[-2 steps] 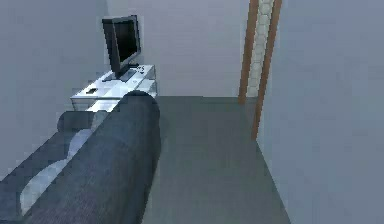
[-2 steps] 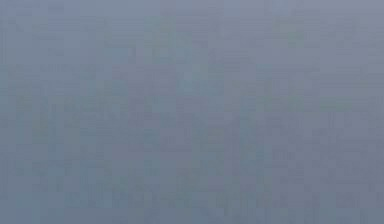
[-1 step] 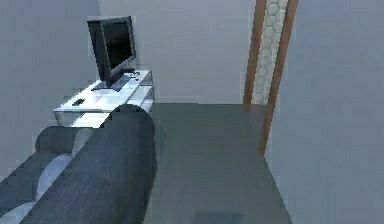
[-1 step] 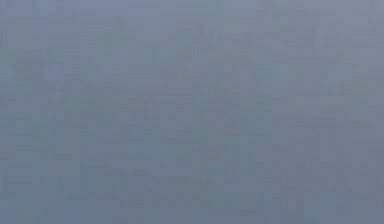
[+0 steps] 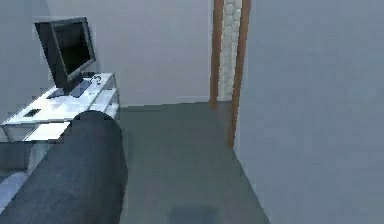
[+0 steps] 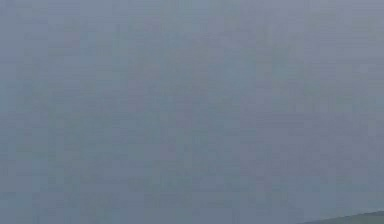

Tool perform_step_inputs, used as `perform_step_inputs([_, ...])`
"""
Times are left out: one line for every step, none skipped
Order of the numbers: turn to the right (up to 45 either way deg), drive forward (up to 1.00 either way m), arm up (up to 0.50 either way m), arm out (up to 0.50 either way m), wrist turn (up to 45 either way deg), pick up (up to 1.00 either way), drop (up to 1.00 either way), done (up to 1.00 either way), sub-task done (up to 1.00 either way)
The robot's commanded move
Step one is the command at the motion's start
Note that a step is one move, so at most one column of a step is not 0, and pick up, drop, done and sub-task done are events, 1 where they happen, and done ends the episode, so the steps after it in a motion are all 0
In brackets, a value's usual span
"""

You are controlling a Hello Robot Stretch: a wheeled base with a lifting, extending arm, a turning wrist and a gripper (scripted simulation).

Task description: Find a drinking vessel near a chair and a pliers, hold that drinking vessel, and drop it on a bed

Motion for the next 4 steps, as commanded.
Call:
perform_step_inputs([0.0, 1.00, 0.00, 0.00, 0.0, 0.00, 0.00, 0.00, 0.00])
perform_step_inputs([0.0, 1.00, 0.00, 0.00, 0.0, 0.00, 0.00, 0.00, 0.00])
perform_step_inputs([-12.0, 0.00, 0.00, 0.00, 0.0, 0.00, 0.00, 0.00, 0.00])
perform_step_inputs([0.0, 0.10, 0.00, 0.00, 0.0, 0.00, 0.00, 0.00, 0.00])
